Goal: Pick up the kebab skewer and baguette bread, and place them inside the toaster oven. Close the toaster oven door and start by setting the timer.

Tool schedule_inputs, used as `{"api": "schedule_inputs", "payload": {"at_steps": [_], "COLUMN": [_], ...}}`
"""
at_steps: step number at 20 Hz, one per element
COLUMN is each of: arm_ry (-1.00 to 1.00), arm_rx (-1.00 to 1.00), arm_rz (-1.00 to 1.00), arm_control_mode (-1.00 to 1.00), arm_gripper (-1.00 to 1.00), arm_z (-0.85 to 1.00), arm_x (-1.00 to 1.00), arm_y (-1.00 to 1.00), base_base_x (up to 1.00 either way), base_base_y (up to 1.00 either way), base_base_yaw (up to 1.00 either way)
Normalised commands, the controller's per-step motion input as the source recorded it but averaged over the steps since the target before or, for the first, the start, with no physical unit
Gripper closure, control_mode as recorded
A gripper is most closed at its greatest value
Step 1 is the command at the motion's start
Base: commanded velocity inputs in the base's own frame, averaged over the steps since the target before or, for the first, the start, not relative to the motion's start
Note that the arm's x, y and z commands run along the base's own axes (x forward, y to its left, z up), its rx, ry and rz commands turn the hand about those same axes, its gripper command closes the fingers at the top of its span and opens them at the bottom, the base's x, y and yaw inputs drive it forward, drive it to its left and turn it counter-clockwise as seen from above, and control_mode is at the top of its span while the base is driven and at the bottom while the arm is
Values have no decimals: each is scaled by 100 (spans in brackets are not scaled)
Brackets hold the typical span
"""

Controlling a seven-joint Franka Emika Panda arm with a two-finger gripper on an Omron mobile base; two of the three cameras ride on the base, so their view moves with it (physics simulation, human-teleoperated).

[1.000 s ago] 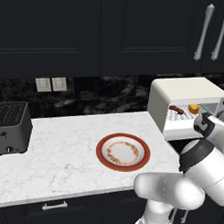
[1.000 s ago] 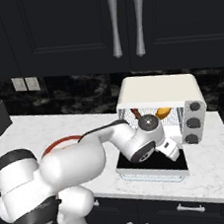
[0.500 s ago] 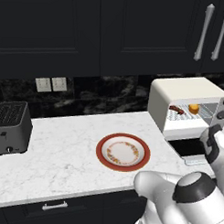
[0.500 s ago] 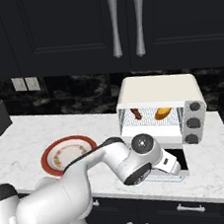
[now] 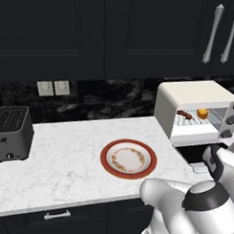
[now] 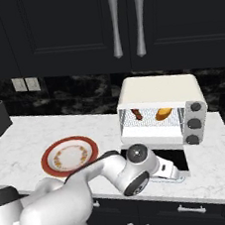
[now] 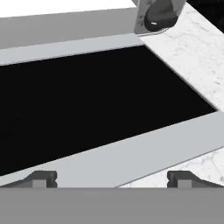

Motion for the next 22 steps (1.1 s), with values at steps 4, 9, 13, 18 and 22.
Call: {"api": "schedule_inputs", "payload": {"at_steps": [4, 9, 13, 18, 22], "arm_ry": [2, 3, 9, 9, 4], "arm_rx": [0, 0, 0, 0, 0], "arm_rz": [15, 14, 9, 1, 3], "arm_control_mode": [-100, -100, -100, -100, -100], "arm_gripper": [-100, -100, -100, -100, -100], "arm_z": [-27, -9, 0, 0, -15], "arm_x": [-9, 0, -52, -57, 5], "arm_y": [0, 2, 0, 0, 13], "base_base_x": [0, 0, 0, 0, 0], "base_base_y": [0, 0, 0, 0, 0], "base_base_yaw": [0, 0, 0, 0, 0]}}
